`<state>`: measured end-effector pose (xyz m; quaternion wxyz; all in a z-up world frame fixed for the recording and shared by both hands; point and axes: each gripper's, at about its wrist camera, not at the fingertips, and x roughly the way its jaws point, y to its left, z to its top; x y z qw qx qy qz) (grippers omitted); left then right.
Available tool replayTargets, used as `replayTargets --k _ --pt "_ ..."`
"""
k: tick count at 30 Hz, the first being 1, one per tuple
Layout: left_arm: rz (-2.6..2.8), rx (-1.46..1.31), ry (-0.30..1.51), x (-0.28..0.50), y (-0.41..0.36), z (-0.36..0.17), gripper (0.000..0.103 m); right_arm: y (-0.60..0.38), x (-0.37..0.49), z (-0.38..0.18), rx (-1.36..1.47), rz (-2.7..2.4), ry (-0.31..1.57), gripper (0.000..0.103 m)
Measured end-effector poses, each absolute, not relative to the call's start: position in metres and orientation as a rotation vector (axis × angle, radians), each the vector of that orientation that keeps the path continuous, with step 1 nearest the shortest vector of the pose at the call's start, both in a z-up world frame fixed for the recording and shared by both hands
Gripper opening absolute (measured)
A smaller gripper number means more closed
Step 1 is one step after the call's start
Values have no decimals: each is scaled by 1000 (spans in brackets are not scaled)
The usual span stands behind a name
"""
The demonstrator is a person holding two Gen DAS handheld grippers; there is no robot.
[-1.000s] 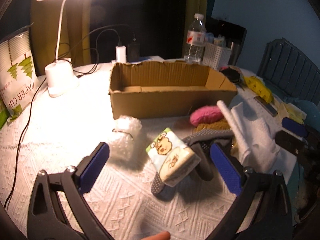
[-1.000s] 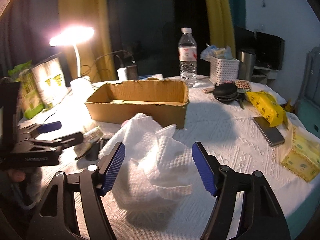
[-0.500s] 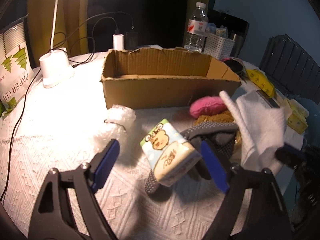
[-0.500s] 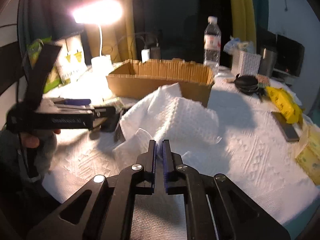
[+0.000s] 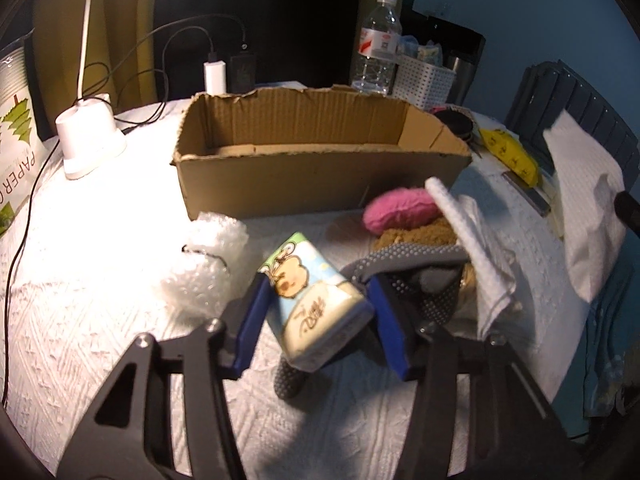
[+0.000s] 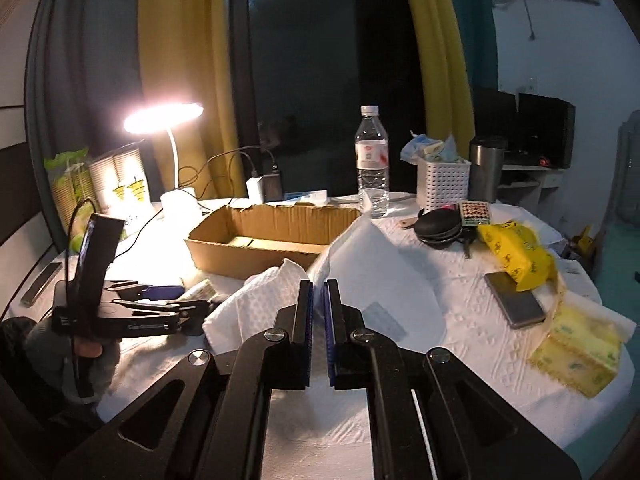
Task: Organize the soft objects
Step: 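Grasp the cartoon-wrapped soap bar with the left tool while the right tool grasps the white paper towel, then carry the soap bar and paper towel into the cardboard box and open both tools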
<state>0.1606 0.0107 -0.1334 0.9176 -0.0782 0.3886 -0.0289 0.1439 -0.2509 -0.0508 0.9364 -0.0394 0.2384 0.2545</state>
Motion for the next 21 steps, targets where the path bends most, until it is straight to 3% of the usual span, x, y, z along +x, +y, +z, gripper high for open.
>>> replayTargets --k 10,21 --pt "-82 -177 765 151 18 -113 30 -242 151 -43 -96 541 479 6" --pt "-35 -172 758 151 44 -119 28 -228 156 -32 -123 555 468 6"
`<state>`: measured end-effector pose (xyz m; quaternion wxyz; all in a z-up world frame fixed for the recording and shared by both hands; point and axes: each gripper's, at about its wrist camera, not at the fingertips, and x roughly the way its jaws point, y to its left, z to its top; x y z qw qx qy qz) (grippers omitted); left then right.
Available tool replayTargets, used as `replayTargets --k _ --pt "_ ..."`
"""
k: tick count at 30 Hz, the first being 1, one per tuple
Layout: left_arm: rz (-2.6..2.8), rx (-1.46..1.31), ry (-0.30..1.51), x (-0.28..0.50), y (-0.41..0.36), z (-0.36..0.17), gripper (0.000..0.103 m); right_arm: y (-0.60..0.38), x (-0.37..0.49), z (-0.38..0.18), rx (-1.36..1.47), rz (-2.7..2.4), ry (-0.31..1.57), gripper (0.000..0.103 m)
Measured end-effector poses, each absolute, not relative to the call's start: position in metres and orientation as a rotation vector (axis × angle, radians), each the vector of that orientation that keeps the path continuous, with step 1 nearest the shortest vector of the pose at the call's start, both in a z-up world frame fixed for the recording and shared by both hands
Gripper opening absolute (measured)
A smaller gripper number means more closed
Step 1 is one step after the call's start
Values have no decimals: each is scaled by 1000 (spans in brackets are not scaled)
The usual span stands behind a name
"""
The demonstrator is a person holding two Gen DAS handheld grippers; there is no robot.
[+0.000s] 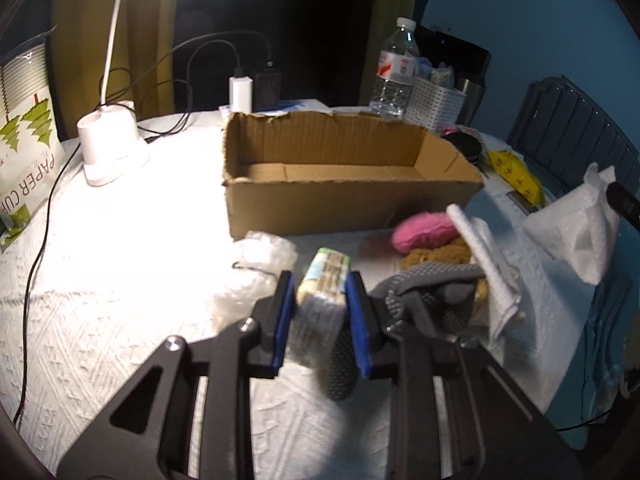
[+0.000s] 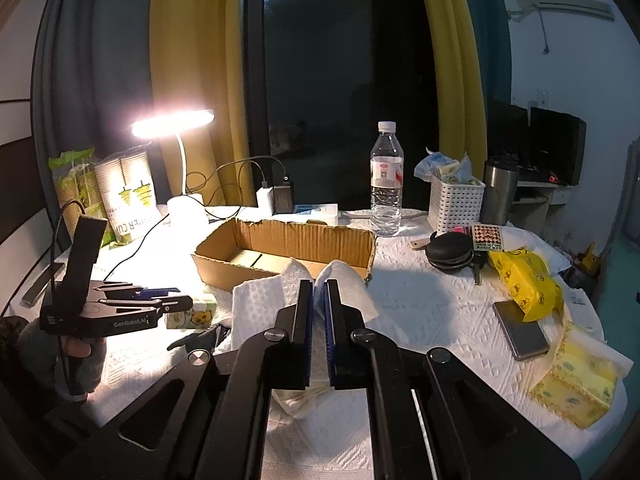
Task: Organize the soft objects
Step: 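Carry the soap bar and paper towel into the cardboard box and open both tools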
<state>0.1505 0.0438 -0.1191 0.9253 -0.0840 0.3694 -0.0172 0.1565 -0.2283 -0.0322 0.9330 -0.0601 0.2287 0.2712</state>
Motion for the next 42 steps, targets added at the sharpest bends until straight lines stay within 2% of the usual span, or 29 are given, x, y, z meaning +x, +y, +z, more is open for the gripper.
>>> replayTargets --k 9,28,35,42 --pt "-63 -165 846 160 42 -146 28 -216 157 -30 -147 554 473 6" --pt "-99 -139 594 171 44 -56 26 -198 210 -16 -153 585 449 6" --pt "-118 -124 543 192 38 -40 26 -188 239 -11 -155 631 422 6" --pt "-136 -133 555 221 30 -47 26 -172 268 -16 -133 692 435 6"
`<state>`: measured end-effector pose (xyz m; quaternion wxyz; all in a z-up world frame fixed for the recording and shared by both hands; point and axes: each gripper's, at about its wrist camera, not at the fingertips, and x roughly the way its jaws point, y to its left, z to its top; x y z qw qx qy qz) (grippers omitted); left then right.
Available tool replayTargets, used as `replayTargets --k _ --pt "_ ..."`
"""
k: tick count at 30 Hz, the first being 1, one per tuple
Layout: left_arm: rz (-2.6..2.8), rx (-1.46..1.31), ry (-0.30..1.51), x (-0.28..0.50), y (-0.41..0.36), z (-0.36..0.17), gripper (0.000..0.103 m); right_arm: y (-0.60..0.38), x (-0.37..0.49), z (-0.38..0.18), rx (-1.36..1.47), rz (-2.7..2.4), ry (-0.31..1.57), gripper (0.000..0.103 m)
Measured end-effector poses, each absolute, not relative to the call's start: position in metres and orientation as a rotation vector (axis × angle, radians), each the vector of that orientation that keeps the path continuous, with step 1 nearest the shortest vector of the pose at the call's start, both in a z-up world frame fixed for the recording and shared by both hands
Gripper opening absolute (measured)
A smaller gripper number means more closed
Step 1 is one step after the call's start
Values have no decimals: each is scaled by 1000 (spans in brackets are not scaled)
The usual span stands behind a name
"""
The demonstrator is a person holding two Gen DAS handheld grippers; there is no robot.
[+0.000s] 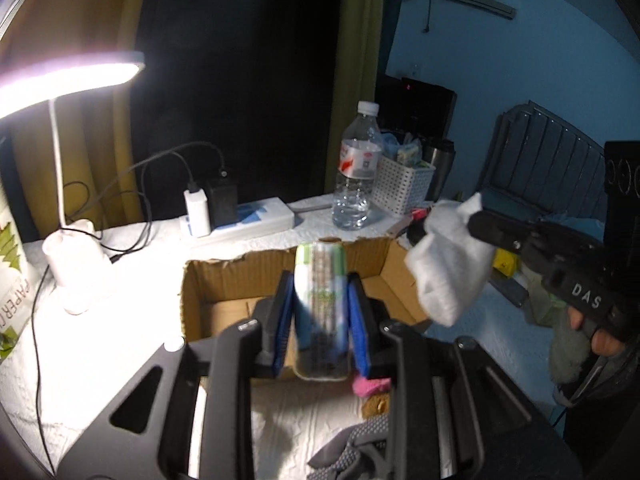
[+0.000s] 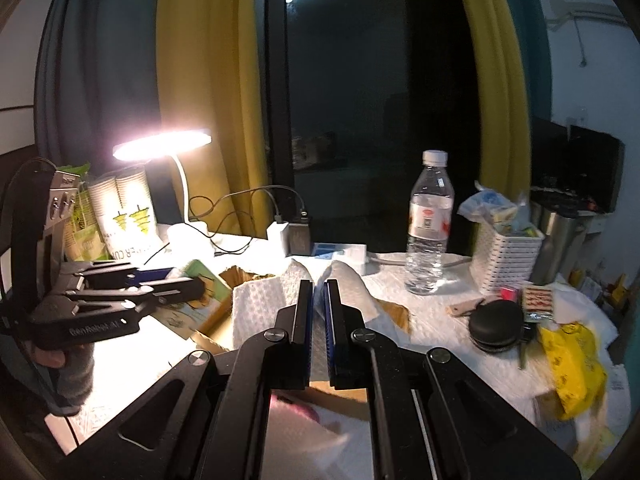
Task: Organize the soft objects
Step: 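Carry the soap bar and paper towel into the cardboard box and open both tools, then grasp the gray dotted glove with the left tool while the right tool grasps the white waffle towel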
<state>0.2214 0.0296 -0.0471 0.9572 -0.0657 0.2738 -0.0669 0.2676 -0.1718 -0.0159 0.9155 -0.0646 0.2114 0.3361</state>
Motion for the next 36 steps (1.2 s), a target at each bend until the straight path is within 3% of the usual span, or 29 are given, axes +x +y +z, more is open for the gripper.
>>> replayTargets --k 9,12,16,17,18,29,33,36 --pt "-135 -166 622 252 28 -71 28 -156 312 -47 -108 708 535 6" --pt "-126 -176 643 258 28 -76 34 -155 325 -59 -100 683 590 8" --pt "-117 -168 651 259 27 -77 41 -156 326 -64 -93 660 609 38" --pt "-116 -168 649 257 27 -77 44 -157 324 -63 -93 659 606 40" --pt "-115 -170 644 255 28 -75 55 -157 323 -61 -93 655 602 40" --pt "-123 -170 616 217 23 -64 56 -171 288 -46 -94 614 586 41" --pt "-128 -172 600 199 21 -61 76 -174 267 -42 -100 606 584 42" --pt "-137 -176 594 188 20 -60 76 -176 252 -43 -102 601 589 46"
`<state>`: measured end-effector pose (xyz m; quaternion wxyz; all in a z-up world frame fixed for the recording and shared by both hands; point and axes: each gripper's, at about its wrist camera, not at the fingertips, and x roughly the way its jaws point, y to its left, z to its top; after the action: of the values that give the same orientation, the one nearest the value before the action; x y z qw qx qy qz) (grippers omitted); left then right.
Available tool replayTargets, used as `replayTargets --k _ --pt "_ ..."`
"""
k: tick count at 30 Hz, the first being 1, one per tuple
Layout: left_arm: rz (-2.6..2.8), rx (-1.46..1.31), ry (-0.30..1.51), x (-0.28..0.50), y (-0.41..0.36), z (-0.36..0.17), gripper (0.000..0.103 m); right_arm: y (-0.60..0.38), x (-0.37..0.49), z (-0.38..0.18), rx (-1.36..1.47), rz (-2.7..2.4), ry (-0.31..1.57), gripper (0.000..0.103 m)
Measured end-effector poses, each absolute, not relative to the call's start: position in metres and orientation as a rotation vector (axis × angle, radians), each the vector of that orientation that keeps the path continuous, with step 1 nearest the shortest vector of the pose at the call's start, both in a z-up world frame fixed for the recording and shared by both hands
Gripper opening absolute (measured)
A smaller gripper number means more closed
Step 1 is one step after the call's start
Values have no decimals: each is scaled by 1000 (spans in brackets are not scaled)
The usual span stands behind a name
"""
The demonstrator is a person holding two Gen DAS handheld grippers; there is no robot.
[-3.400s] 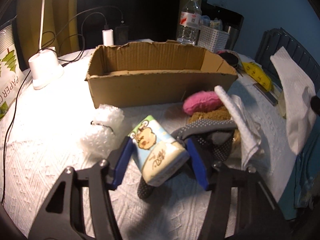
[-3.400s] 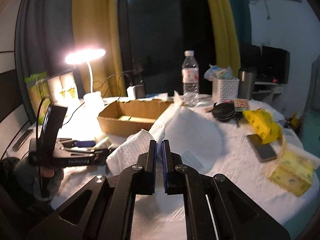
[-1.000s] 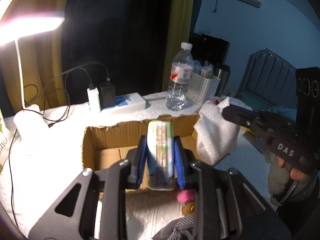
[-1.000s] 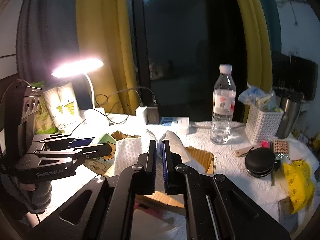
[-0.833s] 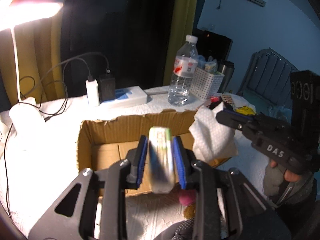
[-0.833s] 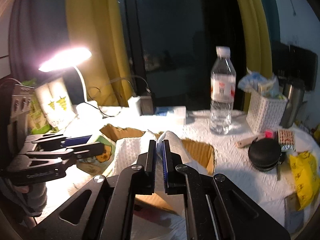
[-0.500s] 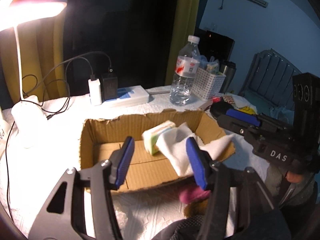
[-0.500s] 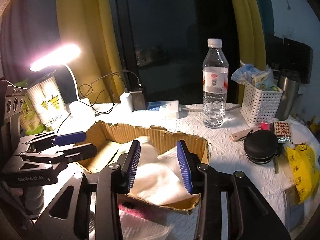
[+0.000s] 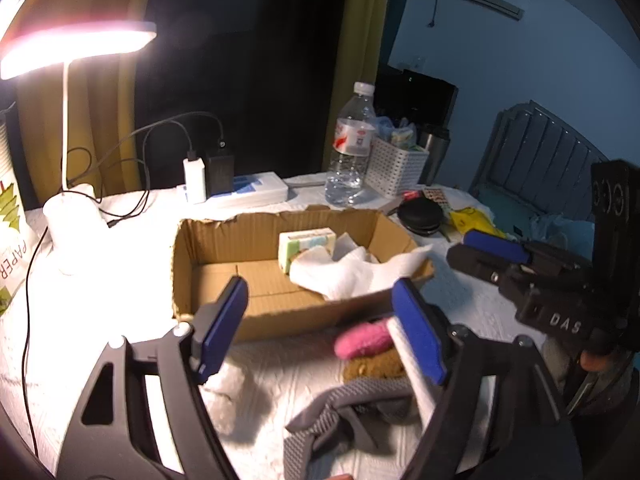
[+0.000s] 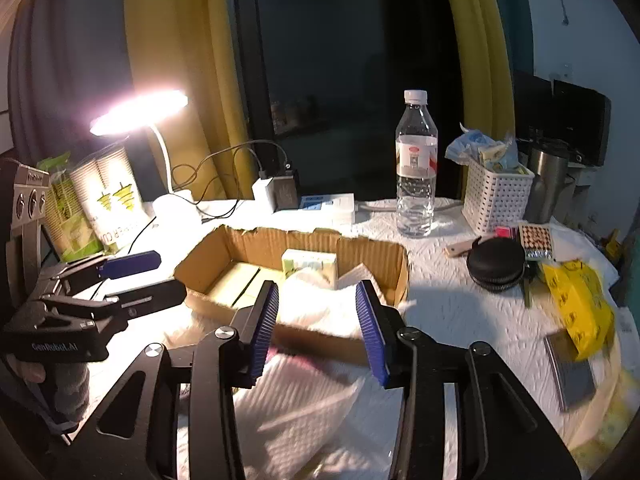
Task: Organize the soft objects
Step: 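Grasp the gray dotted glove with the left tool while the right tool grasps the white waffle towel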
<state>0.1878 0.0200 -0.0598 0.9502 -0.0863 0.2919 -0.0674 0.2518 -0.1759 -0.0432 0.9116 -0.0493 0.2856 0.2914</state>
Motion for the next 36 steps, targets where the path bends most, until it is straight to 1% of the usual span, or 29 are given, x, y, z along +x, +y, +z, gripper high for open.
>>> replayTargets --k 1,2,9,11,12,22,33,34,35,36 --pt "-138 -175 593 184 20 -60 76 -176 247 -44 -102 598 592 49" --pt "-141 -175 593 181 19 -60 76 -177 244 -46 -101 596 596 50" --pt "-145 -179 619 163 18 -72 76 -181 224 -60 -99 582 643 52" --pt "-145 -184 625 159 18 -77 76 -180 221 -64 -104 579 654 57" --pt "-143 -186 630 157 18 -79 76 -180 220 -67 -105 578 661 58" --pt "-127 -204 680 149 24 -104 76 -171 212 -91 -122 597 720 58" --pt "-104 -196 726 144 26 -120 76 -156 209 -114 -145 621 764 58" --pt "-104 -195 729 144 25 -121 76 -156 208 -114 -147 624 761 55" --pt "-103 -192 731 144 24 -121 76 -156 207 -114 -147 628 757 45" --pt "-103 -189 732 145 23 -121 76 -157 207 -115 -151 633 755 37"
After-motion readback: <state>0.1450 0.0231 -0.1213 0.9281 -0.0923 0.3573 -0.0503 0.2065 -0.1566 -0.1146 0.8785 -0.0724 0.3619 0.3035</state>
